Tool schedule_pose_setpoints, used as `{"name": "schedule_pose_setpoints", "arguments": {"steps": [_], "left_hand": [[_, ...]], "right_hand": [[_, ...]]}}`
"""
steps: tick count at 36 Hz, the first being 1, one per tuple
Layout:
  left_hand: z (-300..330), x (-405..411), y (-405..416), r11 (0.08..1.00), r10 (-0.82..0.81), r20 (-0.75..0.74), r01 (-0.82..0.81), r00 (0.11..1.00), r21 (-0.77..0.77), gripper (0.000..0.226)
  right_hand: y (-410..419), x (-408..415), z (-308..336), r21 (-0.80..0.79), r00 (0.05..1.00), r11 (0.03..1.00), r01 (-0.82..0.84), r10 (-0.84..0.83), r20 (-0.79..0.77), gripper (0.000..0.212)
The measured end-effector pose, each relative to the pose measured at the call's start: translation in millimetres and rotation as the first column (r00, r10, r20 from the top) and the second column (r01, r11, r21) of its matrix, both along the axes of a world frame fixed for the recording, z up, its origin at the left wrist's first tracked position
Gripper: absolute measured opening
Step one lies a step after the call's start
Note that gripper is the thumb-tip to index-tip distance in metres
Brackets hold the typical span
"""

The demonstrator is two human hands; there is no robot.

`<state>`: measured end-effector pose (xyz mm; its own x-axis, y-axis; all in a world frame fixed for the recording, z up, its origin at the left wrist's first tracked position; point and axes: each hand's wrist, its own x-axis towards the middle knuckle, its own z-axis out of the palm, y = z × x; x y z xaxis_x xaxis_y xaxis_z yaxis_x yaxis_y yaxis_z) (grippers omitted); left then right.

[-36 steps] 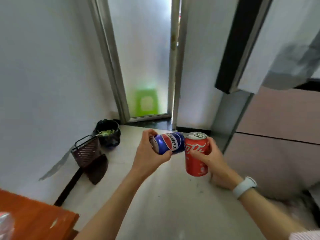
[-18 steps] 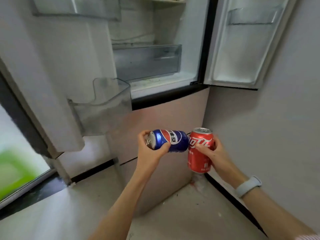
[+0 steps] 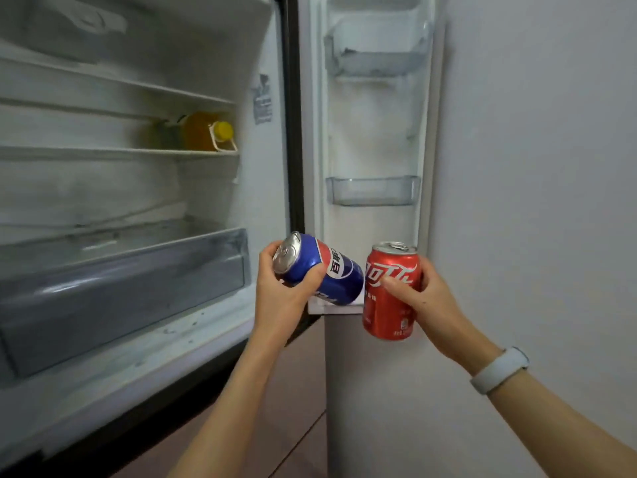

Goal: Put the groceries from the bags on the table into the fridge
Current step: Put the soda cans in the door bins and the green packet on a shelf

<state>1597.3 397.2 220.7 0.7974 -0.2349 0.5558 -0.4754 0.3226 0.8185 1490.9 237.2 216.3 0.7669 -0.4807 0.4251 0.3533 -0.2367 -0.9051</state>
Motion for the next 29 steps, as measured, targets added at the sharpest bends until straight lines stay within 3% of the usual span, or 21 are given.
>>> {"name": "schedule_pose_setpoints", "arguments": {"steps": [6,13,18,22,24,29], "left_hand": [[77,30,-30,0.999,0.051,0.249,-0.047,0.967,-0.022,0.061],[160,52,-75,0.987,0.129,0.362,-0.083,0.923,-0.139,0.054],[202,84,-115,0.985,0.126,0.405,-0.164,0.905,0.060,0.043],[203,110,-141,0.912,0.207,0.424,-0.330,0.882,0.242,0.076],[196,118,-149,0.893,0.237,0.398,-0.360,0.886,0.269,0.086],[183,129,-162,0.855,0.271,0.406,-0.412,0.873,0.314,0.074]], "right_hand": [[-44,27,85,-0.128,0.981,0.991,0.033,-0.007,0.193,0.057],[-95,64,176,-0.155,0.910,0.984,0.084,-0.012,0.414,0.037],[-134,104,207,-0.156,0.934,0.984,0.089,-0.028,0.357,0.050],[-155,134,199,-0.243,0.959,0.959,0.148,-0.080,0.270,0.055],[-160,145,189,-0.310,0.961,0.932,0.188,-0.109,0.256,0.051],[-164,164,176,-0.372,0.956,0.897,0.237,-0.148,0.252,0.049]]}}
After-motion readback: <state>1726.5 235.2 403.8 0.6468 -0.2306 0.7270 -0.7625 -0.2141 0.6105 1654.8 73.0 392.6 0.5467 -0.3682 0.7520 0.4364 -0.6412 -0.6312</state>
